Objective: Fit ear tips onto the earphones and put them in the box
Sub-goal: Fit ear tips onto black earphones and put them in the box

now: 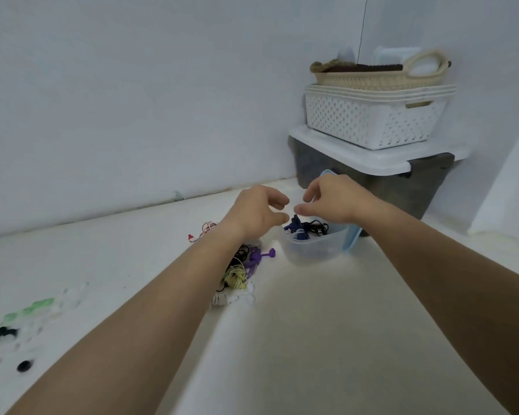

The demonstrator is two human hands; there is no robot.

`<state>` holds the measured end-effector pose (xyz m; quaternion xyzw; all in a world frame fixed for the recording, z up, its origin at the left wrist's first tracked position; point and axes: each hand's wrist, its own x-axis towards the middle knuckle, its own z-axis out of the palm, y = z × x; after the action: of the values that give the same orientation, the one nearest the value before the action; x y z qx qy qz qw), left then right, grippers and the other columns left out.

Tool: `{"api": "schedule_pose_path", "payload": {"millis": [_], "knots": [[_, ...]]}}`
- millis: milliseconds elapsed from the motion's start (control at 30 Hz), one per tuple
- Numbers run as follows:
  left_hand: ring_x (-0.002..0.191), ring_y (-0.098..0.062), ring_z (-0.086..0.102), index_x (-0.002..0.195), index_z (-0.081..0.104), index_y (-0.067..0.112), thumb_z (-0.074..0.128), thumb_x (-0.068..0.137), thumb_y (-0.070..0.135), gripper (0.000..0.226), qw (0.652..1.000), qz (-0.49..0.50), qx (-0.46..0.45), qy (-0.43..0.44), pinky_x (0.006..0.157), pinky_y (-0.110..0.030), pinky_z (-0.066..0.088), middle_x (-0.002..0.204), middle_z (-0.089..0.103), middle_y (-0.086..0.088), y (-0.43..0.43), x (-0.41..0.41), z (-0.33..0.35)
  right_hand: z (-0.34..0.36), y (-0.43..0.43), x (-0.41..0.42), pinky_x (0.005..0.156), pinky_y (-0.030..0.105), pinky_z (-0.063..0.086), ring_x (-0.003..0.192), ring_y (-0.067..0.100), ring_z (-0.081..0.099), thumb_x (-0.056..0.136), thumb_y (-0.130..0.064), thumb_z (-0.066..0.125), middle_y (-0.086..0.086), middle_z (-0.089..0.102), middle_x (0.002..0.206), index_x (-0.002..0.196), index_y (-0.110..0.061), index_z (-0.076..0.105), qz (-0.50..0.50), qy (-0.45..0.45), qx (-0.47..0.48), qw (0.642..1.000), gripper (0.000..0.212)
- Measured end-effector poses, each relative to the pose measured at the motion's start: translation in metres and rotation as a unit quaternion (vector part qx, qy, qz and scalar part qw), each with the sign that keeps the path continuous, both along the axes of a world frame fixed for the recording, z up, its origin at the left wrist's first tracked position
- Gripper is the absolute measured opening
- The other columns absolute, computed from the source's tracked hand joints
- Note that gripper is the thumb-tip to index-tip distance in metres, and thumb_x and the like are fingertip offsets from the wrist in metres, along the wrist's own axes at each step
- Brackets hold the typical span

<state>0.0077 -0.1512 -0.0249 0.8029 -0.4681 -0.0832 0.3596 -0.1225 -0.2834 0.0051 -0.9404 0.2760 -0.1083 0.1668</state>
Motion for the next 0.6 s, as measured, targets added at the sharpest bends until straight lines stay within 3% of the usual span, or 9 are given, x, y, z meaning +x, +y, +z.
{"api": "schedule_pose_path", "payload": {"millis": [67, 167, 233, 333, 467, 533, 600], "knots": [[0.075, 0.006, 0.06, 0.106, 0.075, 0.02, 0.072, 0.089, 0.02, 0.018, 0.999, 0.016, -0.037, 0.012, 0.067, -0.003, 0.041, 0.101, 0.072, 0.008, 0.013, 0.002, 0.002, 0.002, 0.009, 0.0, 0.085, 0.034, 0.055, 0.087, 0.009, 0.065, 0.086, -0.043, 0.069, -0.015, 0.068, 0.086, 0.094, -0.025, 0.074, 0.012, -0.045, 0.016, 0.999, 0.02], [0.077, 0.001, 0.063, 0.097, 0.076, 0.022, 0.071, 0.089, 0.02, 0.009, 0.999, 0.042, -0.033, 0.007, 0.065, -0.008, 0.042, 0.094, 0.072, 0.01, 0.046, 0.006, 0.0, 0.004, 0.039, 0.003, 0.074, 0.022, 0.05, 0.081, 0.005, 0.065, 0.092, -0.026, 0.065, -0.017, 0.067, 0.08, 0.094, -0.022, 0.075, 0.057, -0.086, 0.065, 0.993, 0.011], [0.078, -0.001, 0.063, 0.091, 0.076, 0.024, 0.072, 0.087, 0.02, 0.007, 0.998, 0.066, -0.006, -0.011, 0.064, -0.006, 0.04, 0.087, 0.071, 0.01, 0.069, 0.009, -0.006, 0.002, 0.06, 0.009, 0.069, 0.019, 0.047, 0.076, 0.004, 0.064, 0.091, -0.017, 0.064, -0.014, 0.068, 0.079, 0.093, -0.023, 0.074, 0.082, -0.079, 0.084, 0.99, 0.012], [0.075, -0.006, 0.063, 0.087, 0.073, 0.026, 0.07, 0.085, 0.012, 0.015, 0.994, 0.107, 0.017, -0.025, 0.059, -0.004, 0.04, 0.079, 0.069, 0.01, 0.1, 0.012, -0.021, -0.01, 0.086, 0.024, 0.072, 0.025, 0.055, 0.081, 0.016, 0.07, 0.088, -0.002, 0.057, 0.001, 0.073, 0.09, 0.095, -0.02, 0.073, 0.11, -0.035, 0.108, 0.987, 0.026], [0.086, -0.013, 0.064, 0.088, 0.071, 0.028, 0.066, 0.087, 0.013, 0.016, 0.989, 0.137, 0.028, -0.039, 0.076, -0.023, 0.049, 0.088, 0.068, 0.008, 0.126, 0.011, -0.038, -0.041, 0.101, 0.047, 0.08, 0.032, 0.057, 0.09, 0.024, 0.067, 0.085, -0.005, 0.06, 0.003, 0.071, 0.095, 0.09, -0.016, 0.072, 0.071, 0.021, 0.038, 0.997, 0.017], [0.087, -0.012, 0.065, 0.083, 0.068, 0.031, 0.066, 0.088, 0.02, 0.012, 0.989, 0.145, 0.032, -0.021, 0.08, -0.026, 0.051, 0.091, 0.068, 0.01, 0.136, 0.011, -0.046, -0.054, 0.107, 0.055, 0.064, 0.033, 0.054, 0.077, 0.028, 0.066, 0.082, -0.009, 0.062, 0.006, 0.067, 0.077, 0.073, -0.011, 0.064, 0.041, 0.032, 0.01, 0.999, 0.009], [0.085, -0.011, 0.065, 0.085, 0.07, 0.029, 0.063, 0.09, 0.024, 0.01, 0.988, 0.152, 0.031, -0.005, 0.081, -0.027, 0.053, 0.095, 0.07, 0.01, 0.141, 0.01, -0.053, -0.062, 0.11, 0.059, 0.052, 0.029, 0.041, 0.066, 0.028, 0.061, 0.079, -0.009, 0.062, 0.006, 0.058, 0.063, 0.063, -0.013, 0.052, 0.022, 0.025, 0.006, 0.999, 0.02]]}}
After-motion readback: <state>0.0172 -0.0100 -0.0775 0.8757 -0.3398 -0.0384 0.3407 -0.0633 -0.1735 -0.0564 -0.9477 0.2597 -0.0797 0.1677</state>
